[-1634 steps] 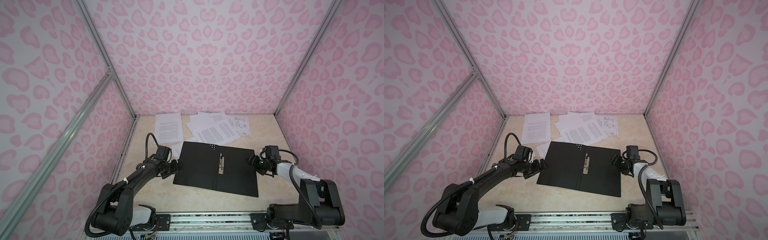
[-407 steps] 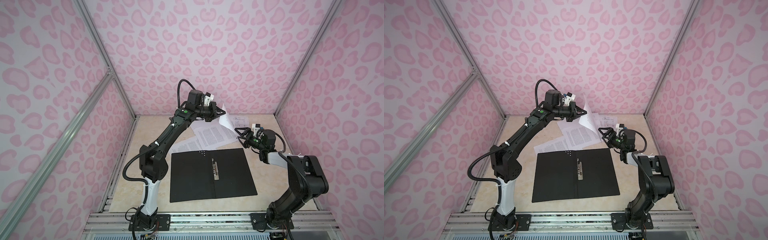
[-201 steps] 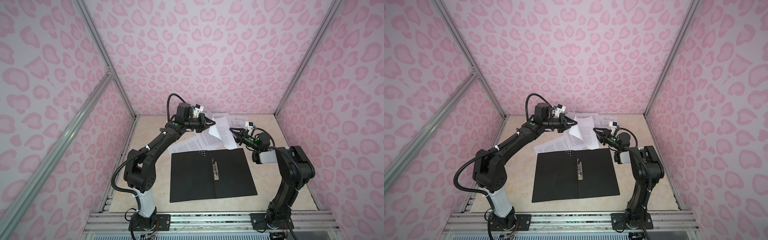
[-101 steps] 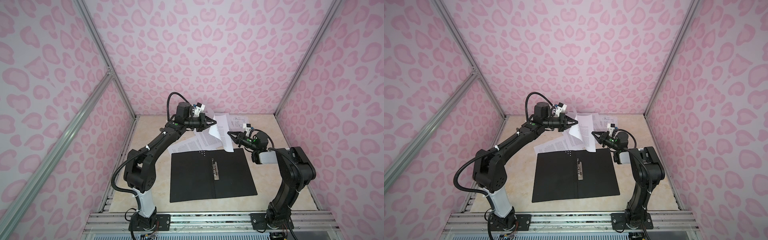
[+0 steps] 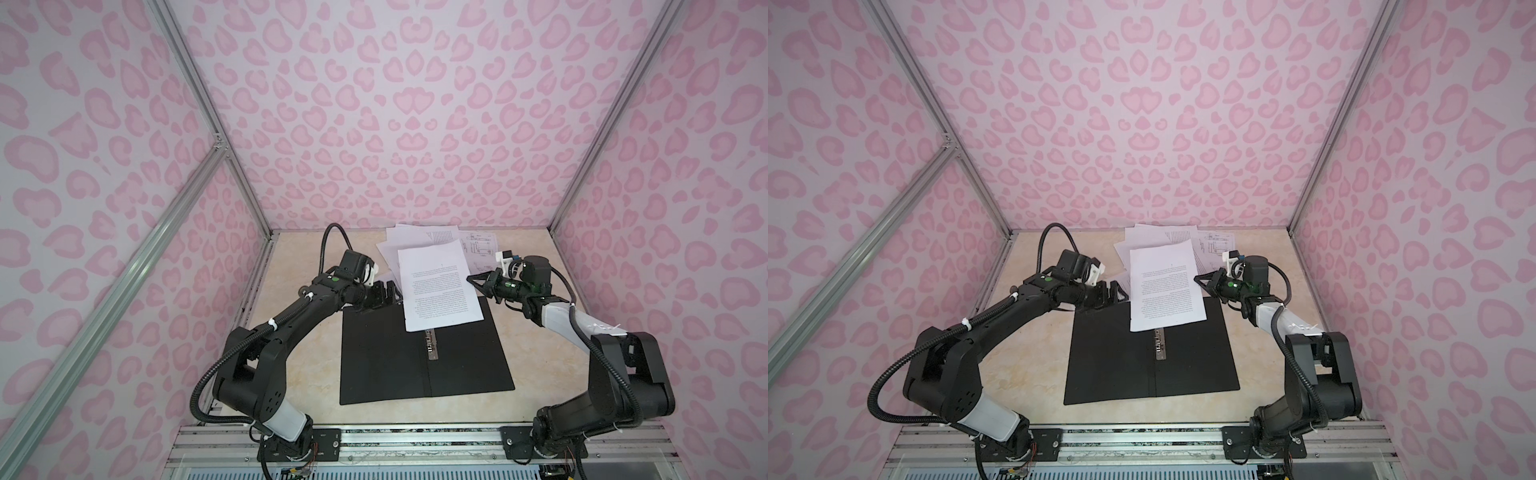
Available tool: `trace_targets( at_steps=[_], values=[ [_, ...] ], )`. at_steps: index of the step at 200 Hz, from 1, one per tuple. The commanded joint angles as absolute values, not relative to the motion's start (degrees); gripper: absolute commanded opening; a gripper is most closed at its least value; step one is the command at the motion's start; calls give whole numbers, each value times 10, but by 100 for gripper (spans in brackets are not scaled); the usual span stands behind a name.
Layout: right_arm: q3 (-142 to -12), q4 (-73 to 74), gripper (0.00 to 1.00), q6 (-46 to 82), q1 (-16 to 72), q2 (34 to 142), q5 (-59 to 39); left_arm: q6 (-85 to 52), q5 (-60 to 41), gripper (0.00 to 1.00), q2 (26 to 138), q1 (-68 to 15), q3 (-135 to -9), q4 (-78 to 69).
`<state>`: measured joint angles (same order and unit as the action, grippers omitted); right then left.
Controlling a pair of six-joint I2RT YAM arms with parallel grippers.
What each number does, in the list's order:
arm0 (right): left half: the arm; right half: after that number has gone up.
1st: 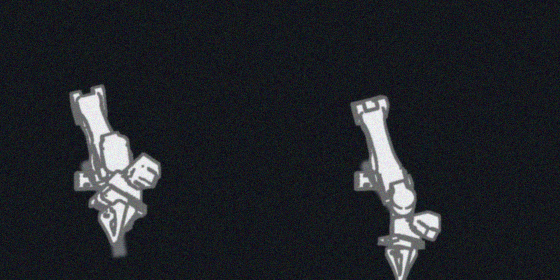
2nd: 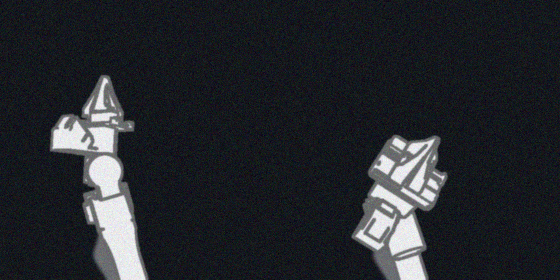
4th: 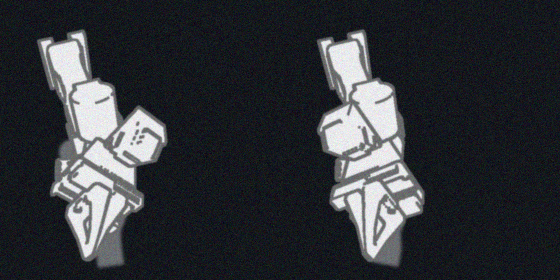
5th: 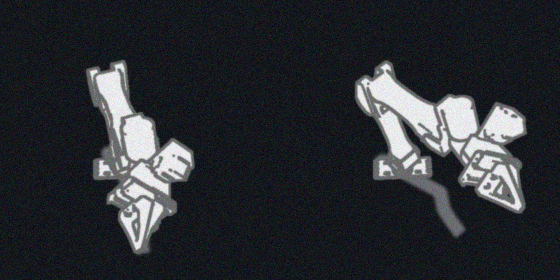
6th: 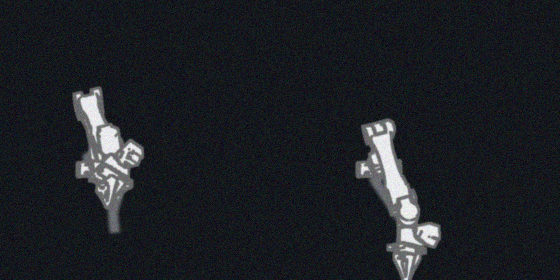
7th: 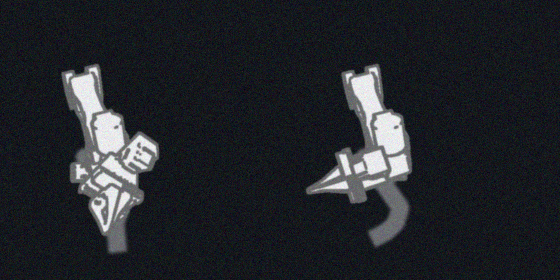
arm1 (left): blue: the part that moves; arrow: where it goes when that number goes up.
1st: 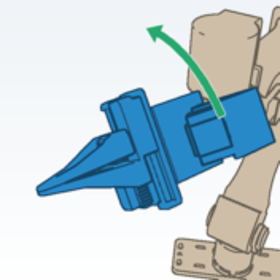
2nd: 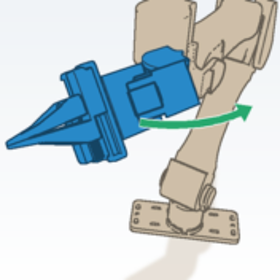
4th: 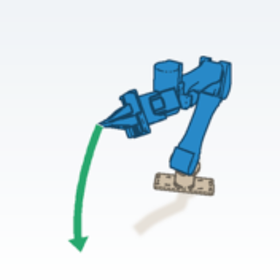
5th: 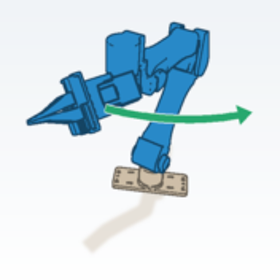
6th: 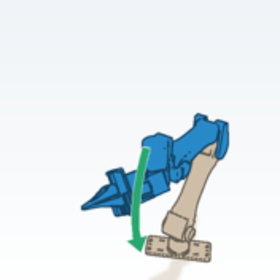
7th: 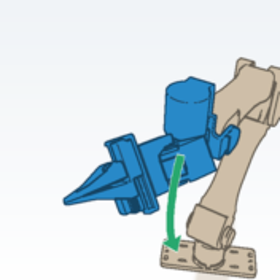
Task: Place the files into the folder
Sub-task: 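Lower the sheet onto the folder with the right gripper while the left holds the clip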
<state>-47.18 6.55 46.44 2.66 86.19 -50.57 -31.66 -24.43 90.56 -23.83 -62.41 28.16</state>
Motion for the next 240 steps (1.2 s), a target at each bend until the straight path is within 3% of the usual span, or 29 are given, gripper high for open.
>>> trace_targets(
  at_steps=[1, 25, 118, 155, 202, 240],
  values=[
    [-478, -205, 0, 277, 21, 843, -412, -305, -233, 98, 899, -240, -572, 276],
    [-479, -274, 0, 227, 1, 838, -351, -308, -246, 98, 898, -241, -548, 268],
    [-412, -215, 0, 159, 9, 730, -250, -309, -292, 98, 905, -230, -498, 257],
    [-384, -176, 0, 199, 12, 733, -301, -305, -301, 98, 909, -230, -497, 254],
    [-387, -216, 0, 180, 15, 712, -293, -308, -307, 98, 910, -230, -493, 244],
    [-393, -238, 0, 201, 15, 718, -345, -310, -309, 98, 913, -230, -493, 243]
  ],
)
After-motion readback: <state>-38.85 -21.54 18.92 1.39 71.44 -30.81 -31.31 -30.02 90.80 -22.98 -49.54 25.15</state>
